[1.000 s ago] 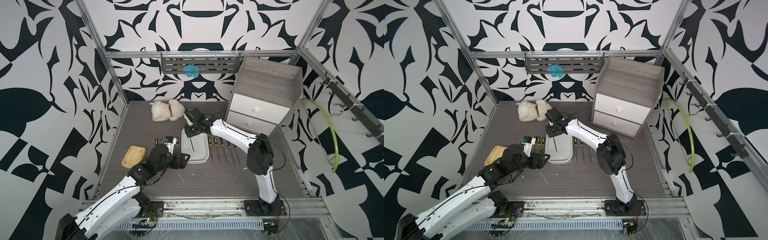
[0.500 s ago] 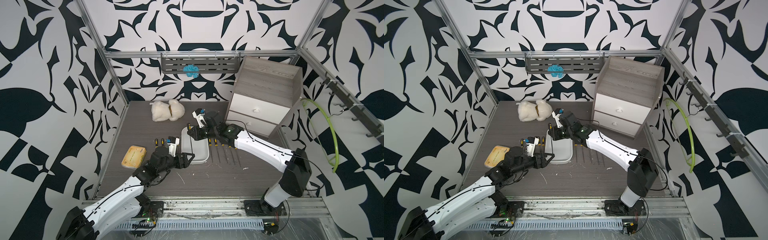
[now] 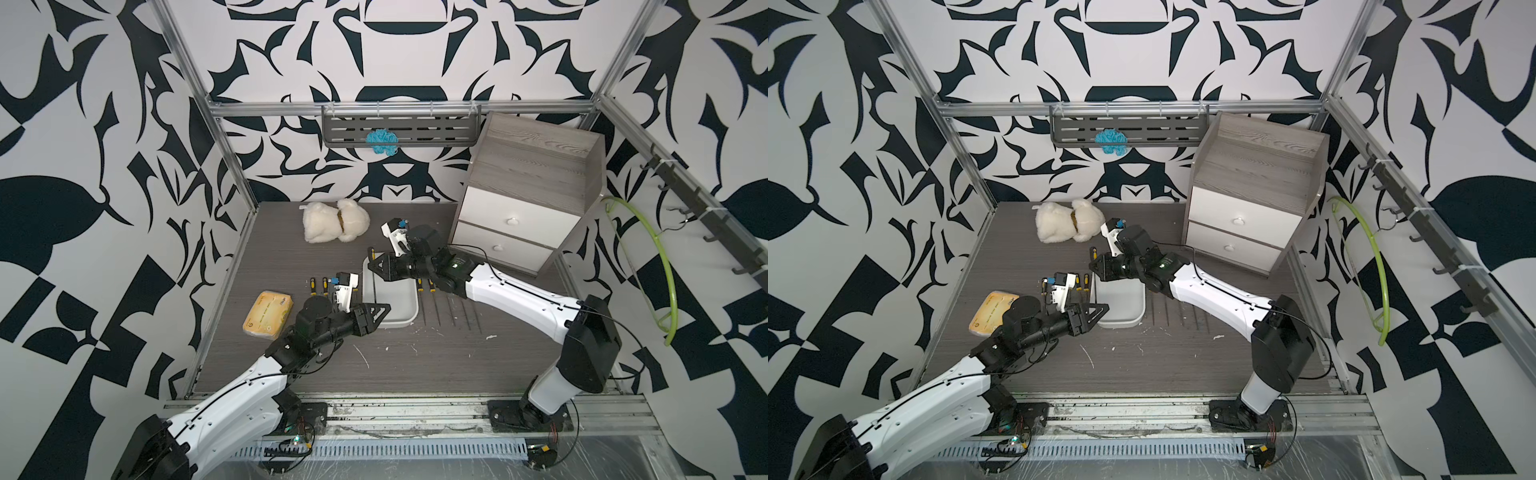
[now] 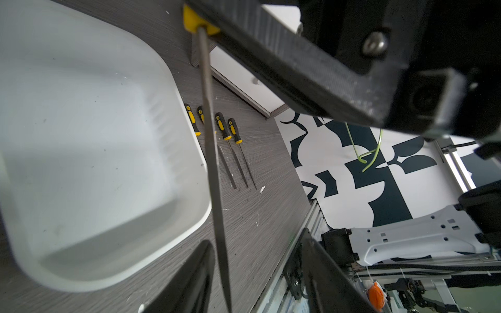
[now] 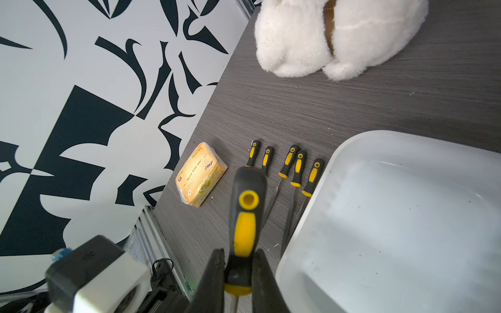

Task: Take the file tool out of the storage box
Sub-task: Pick up the file tool from the storage box.

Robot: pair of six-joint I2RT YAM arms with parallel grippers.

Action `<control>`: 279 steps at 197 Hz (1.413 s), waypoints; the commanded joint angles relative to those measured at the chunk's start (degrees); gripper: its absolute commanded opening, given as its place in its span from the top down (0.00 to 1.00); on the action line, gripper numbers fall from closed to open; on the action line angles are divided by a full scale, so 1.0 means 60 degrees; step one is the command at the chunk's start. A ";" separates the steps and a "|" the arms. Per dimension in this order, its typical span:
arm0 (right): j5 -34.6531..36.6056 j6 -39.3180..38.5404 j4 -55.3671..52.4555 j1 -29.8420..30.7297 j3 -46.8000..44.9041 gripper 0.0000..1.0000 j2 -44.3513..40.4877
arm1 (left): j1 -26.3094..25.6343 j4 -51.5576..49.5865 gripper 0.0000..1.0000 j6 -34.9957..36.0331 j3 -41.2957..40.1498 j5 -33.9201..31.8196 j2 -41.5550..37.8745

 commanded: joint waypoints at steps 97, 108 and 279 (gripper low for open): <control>-0.0207 0.0094 0.0480 0.0050 -0.0036 1.00 0.0026 | 0.0035 -0.0476 0.85 0.0417 0.0234 -0.0210 0.0007; -0.0207 0.0114 0.0497 0.0050 -0.0087 1.00 0.0011 | 0.0036 -0.0554 0.95 0.0460 0.0257 -0.0272 0.0021; 0.0266 -0.2048 -0.2537 -0.0336 -0.1212 0.69 -0.1980 | 0.0916 -1.1035 1.00 0.0512 0.3908 -0.6524 0.2119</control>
